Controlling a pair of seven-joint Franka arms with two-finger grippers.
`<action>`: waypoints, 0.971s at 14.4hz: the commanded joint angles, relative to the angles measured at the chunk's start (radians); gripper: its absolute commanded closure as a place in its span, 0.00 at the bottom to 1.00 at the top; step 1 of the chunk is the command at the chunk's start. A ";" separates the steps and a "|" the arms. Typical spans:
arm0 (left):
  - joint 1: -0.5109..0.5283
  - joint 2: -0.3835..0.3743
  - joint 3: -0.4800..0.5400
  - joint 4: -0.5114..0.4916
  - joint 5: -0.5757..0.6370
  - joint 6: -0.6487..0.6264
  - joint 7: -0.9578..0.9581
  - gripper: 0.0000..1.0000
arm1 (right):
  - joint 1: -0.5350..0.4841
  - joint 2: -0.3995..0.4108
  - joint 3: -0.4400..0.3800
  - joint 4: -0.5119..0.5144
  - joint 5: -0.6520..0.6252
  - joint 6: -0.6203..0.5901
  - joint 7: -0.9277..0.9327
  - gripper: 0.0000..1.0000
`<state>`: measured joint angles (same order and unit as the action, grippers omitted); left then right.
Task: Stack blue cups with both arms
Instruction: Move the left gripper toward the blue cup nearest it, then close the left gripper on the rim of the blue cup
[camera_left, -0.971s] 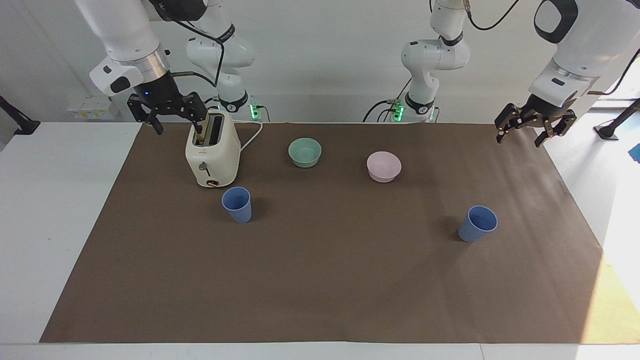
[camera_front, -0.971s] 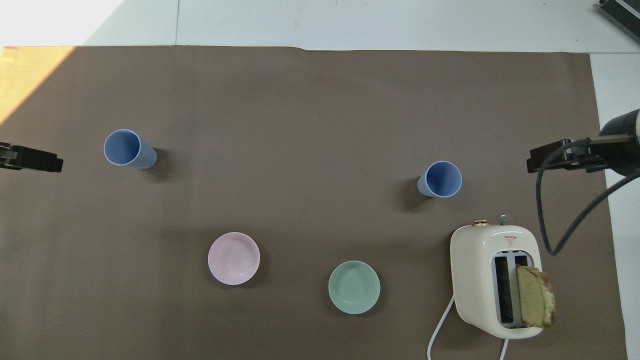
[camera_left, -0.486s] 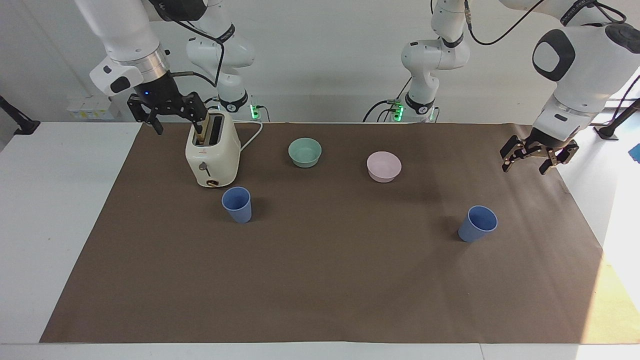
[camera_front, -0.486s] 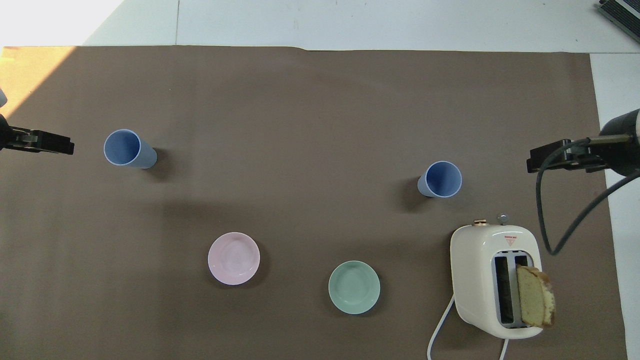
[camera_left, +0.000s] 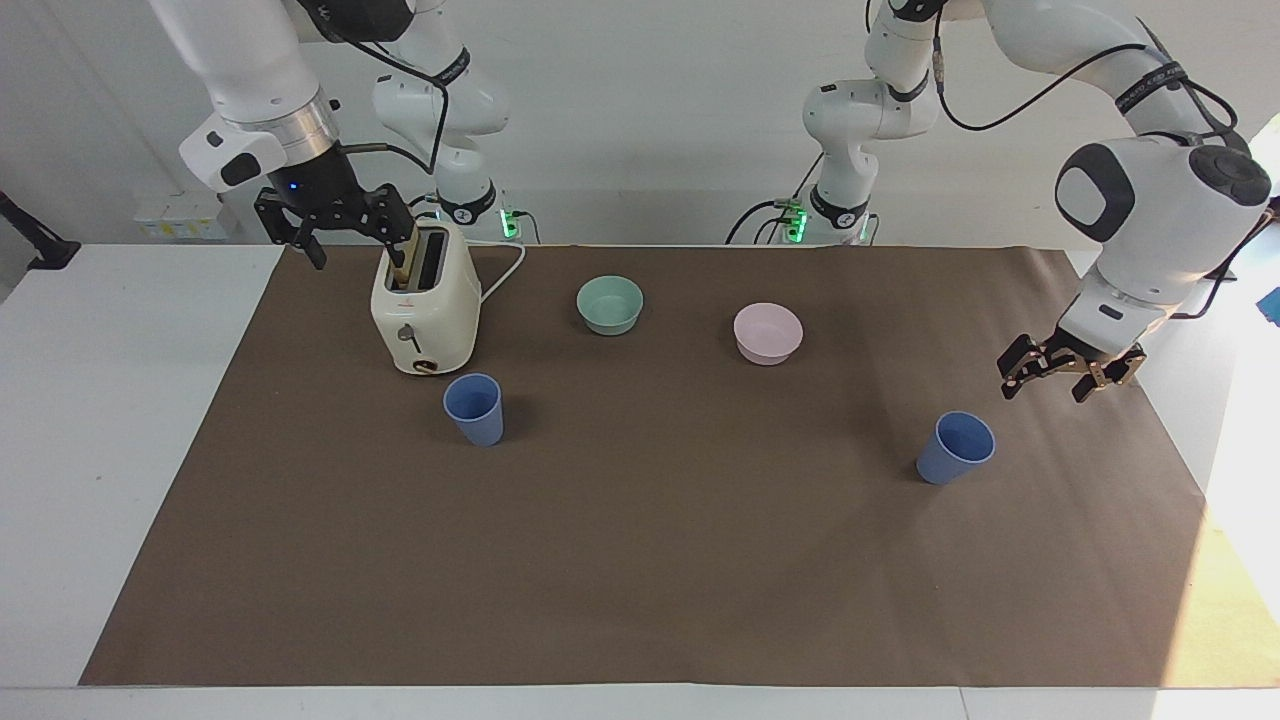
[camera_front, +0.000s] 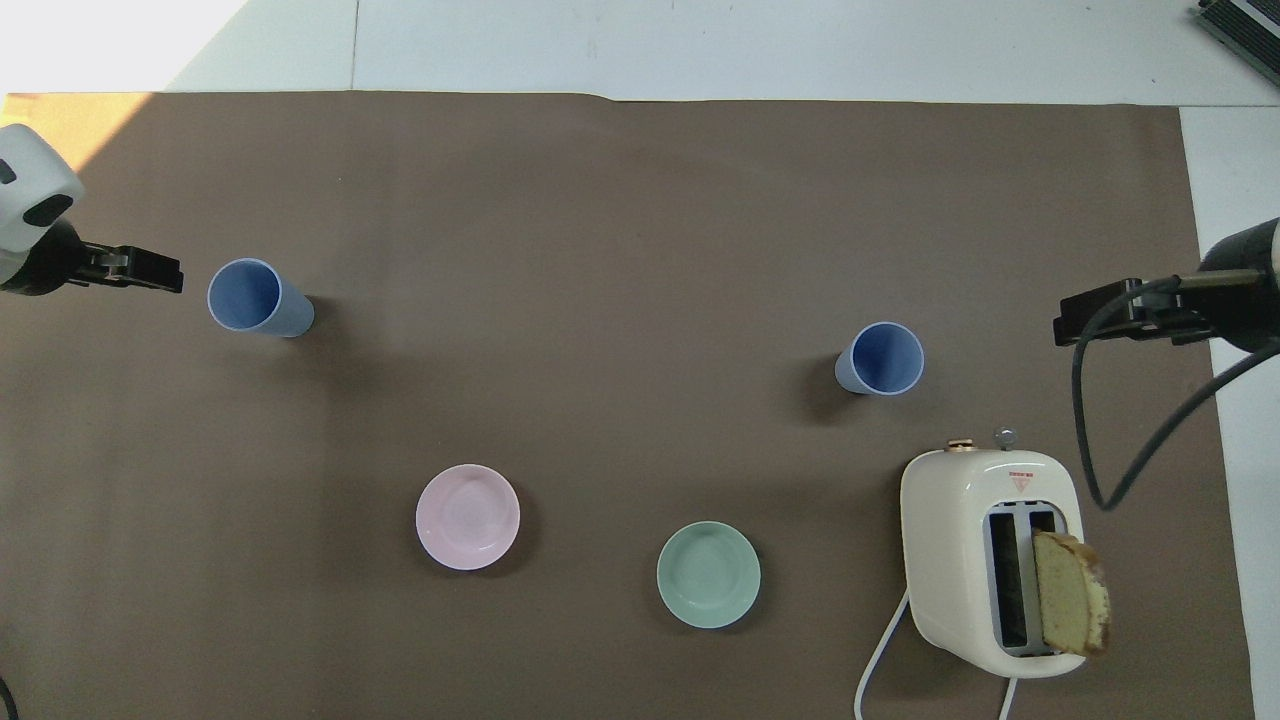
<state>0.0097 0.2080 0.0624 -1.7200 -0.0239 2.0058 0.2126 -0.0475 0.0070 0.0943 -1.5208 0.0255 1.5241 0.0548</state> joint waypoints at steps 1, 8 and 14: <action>0.004 0.044 -0.009 -0.027 -0.010 0.095 0.004 0.00 | -0.015 -0.025 0.007 -0.032 0.008 0.019 -0.021 0.00; -0.001 0.011 -0.009 -0.183 -0.054 0.192 -0.019 0.08 | -0.015 -0.025 0.007 -0.032 0.010 0.019 -0.021 0.00; -0.027 0.013 -0.009 -0.224 -0.093 0.251 -0.085 0.69 | -0.015 -0.025 0.007 -0.033 0.010 0.019 -0.021 0.00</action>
<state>0.0000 0.2493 0.0441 -1.9063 -0.1049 2.2287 0.1550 -0.0475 0.0070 0.0944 -1.5208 0.0255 1.5241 0.0548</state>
